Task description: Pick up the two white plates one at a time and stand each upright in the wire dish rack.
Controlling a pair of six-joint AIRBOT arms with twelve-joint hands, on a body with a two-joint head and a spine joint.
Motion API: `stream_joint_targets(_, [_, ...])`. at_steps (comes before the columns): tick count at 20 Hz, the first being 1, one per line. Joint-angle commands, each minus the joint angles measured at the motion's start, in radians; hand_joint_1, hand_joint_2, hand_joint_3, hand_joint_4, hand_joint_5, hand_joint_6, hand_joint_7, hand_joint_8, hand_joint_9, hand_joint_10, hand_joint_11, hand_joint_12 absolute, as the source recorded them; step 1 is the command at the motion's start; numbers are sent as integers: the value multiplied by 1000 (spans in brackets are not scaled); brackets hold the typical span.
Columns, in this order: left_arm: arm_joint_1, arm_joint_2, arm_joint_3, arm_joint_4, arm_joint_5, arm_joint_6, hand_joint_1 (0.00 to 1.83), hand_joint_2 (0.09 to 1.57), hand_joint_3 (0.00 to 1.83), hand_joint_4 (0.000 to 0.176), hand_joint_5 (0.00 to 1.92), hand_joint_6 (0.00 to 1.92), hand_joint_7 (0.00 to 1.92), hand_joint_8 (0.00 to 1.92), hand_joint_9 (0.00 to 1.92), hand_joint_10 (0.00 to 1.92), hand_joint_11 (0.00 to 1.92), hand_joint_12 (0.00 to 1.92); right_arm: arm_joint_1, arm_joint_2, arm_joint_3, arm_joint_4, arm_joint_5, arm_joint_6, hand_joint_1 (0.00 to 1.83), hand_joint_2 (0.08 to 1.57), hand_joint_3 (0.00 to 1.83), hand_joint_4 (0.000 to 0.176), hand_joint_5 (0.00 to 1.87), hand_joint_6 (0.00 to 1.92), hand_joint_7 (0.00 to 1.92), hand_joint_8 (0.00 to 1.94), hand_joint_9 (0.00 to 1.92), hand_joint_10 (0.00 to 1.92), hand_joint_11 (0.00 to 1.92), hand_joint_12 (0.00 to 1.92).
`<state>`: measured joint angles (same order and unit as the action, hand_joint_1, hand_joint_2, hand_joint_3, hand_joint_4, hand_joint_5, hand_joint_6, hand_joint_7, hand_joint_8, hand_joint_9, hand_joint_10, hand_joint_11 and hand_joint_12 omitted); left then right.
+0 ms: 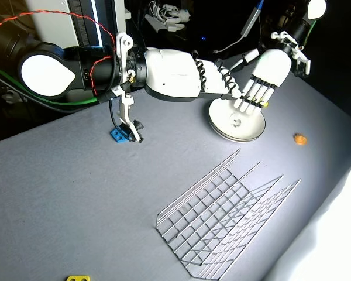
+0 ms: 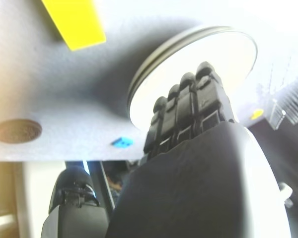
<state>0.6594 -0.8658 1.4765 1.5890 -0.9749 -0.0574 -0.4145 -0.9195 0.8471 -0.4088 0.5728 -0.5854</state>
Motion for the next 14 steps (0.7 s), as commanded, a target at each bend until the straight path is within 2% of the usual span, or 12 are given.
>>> stream_joint_targets(1, [0, -3, 7, -48, -30, -2, 0, 1049, 5, 0, 0, 0, 0, 0, 0, 0, 0, 0, 8, 1, -3, 63, 91, -8, 25, 1225, 3, 0, 112, 0, 92, 0, 80, 0, 0, 172])
stream_joint_targets(2, [1, -5, 10, -48, -30, -2, 0, 1049, 5, 0, 0, 0, 0, 0, 0, 0, 0, 0, 8, 0, -3, 84, 83, -9, 25, 1225, 3, 0, 112, 0, 92, 0, 80, 0, 0, 172])
stream_joint_targets(4, [3, -12, 23, -48, -30, 0, 0, 1036, 0, 0, 0, 0, 0, 0, 0, 0, 0, 0, 6, -3, -3, 112, 48, -12, 15, 1238, 4, 0, 76, 0, 57, 0, 41, 2, 0, 26])
stream_joint_targets(7, [8, -17, 27, -48, -33, 8, 0, 1034, 0, 0, 0, 0, 0, 0, 0, 0, 0, 0, -14, -7, -3, 112, 46, -54, 21, 1242, 3, 0, 76, 1, 63, 1, 48, 2, 5, 22])
stream_joint_targets(10, [21, -21, 27, -48, -32, 12, 0, 1041, 1, 0, 0, 0, 0, 0, 0, 0, 0, 0, -37, -26, -3, 153, 46, -153, 10, 1241, 1, 0, 85, 7, 65, 3, 47, 1, 7, 29])
stream_joint_targets(14, [32, -26, 31, -48, -31, 23, 0, 1049, 5, 0, 0, 0, 0, 0, 0, 0, 0, 0, -39, -36, -3, 157, 47, -185, 36, 1234, 0, 0, 100, 13, 77, 11, 55, 11, 28, 14])
